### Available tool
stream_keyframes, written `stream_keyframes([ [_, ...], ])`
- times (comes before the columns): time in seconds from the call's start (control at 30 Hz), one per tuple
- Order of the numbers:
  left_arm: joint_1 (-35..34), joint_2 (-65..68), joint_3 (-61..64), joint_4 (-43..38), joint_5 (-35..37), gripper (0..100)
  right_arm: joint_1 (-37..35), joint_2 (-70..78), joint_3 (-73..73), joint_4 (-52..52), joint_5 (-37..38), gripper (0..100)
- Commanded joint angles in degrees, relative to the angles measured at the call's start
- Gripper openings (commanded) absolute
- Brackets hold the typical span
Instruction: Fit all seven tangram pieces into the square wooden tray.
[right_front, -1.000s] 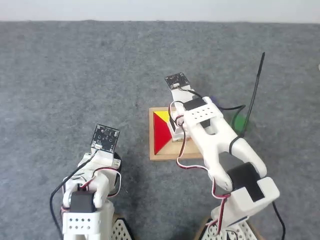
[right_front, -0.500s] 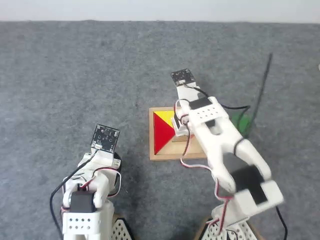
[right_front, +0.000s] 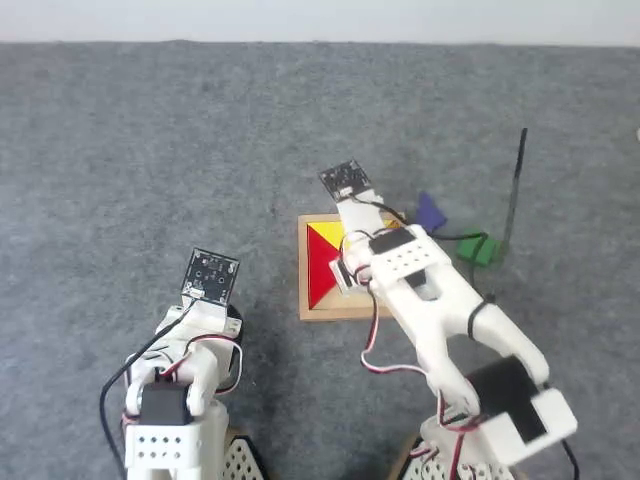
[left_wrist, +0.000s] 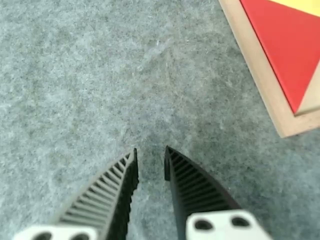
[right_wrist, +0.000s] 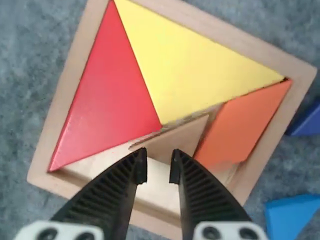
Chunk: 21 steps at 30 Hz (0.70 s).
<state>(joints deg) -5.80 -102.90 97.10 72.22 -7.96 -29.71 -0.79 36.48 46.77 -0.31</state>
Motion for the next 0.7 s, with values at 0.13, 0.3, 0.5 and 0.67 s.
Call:
stream_keyframes([
  [0.13, -0.09, -1.23, -0.66, 0.18, -0.62, 9, 0.75, 6.55, -7.21, 0.22, 1.14, 9.3],
  [0.3, -0.09, -1.23, -0.66, 0.18, -0.62, 9, 4.0, 6.11, -7.82, 0.75, 1.23, 9.3],
  [0.5, -0.09, -1.23, -0.66, 0.18, -0.62, 9, 2.95, 2.33, -6.24, 1.8, 1.67, 9.3],
  [0.67, -0.09, -1.23, -0.66, 0.18, -0.62, 9, -2.24, 1.27, -1.32, 1.8, 2.02, 9.3],
])
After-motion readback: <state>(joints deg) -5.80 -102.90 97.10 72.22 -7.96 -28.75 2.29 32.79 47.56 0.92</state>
